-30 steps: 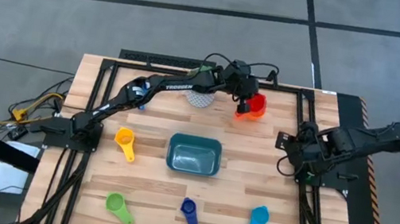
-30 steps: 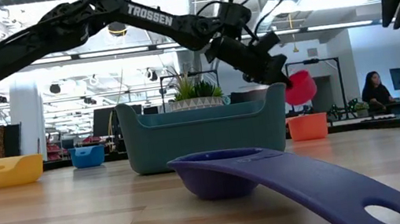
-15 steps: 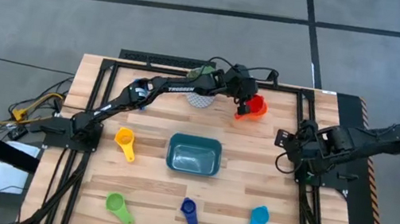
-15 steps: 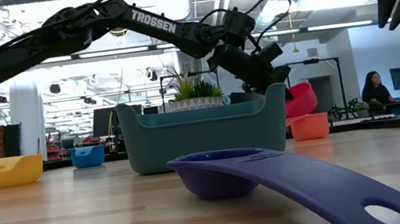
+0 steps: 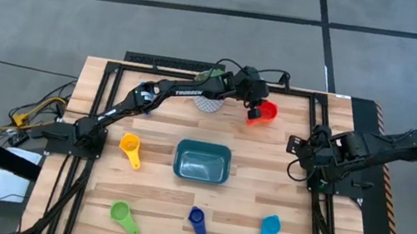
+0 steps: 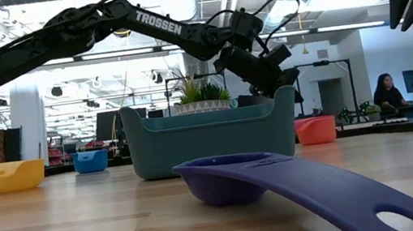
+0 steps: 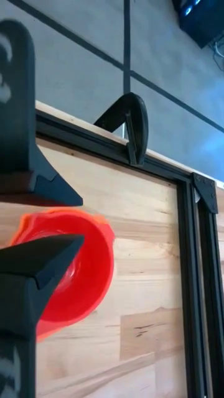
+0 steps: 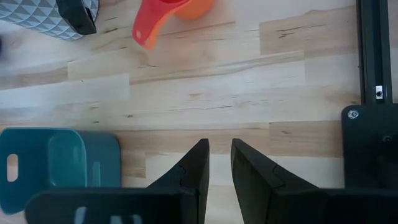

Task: Nest measuring cups in basket
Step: Stack the red measuring cup on top of the orange measuring cup

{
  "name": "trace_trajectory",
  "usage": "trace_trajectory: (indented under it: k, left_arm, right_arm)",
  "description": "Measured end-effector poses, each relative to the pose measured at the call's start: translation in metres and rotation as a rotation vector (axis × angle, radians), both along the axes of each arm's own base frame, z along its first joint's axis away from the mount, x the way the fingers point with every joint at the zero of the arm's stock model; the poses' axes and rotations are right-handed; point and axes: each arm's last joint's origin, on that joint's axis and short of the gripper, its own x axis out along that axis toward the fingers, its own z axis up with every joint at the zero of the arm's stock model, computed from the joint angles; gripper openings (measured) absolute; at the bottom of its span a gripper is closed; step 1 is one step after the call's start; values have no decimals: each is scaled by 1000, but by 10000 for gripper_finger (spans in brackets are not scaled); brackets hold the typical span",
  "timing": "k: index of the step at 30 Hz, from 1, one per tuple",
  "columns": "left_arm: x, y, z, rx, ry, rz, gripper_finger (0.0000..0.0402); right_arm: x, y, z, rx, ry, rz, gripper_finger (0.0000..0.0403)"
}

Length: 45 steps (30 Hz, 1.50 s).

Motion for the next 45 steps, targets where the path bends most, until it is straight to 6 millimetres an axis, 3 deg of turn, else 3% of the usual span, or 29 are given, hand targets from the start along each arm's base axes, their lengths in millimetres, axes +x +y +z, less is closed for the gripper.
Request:
trace_trajectory:
  k: [6,13,19,25,30,33,40,45]
  left_arm:
    - [0,1,2,8,-3,27,107]
    - [-4,-4,27,1,13,76,117]
    - [-13,-18,48,-150,26,126,112]
    - [-16,-45,27,-274,225,134,95]
    - [-15,-68,11,-229,346,66,74]
    - [-14,-72,10,-230,358,41,61]
    - [-18,-61,10,-259,350,61,30]
    - [-23,-42,10,-300,324,130,6]
  right_arm:
    - [0,0,0,-1,1,1,92]
    - [0,0,0,-17,17,40,92]
    - [0,0,0,-47,50,111,92]
    - [1,-4,-2,-101,109,182,92]
    - [12,-19,-27,-161,174,197,81]
    - [25,-33,-48,-150,88,220,63]
    - [42,-72,-82,-181,-181,135,17]
    - [44,-90,-101,-157,-236,102,6]
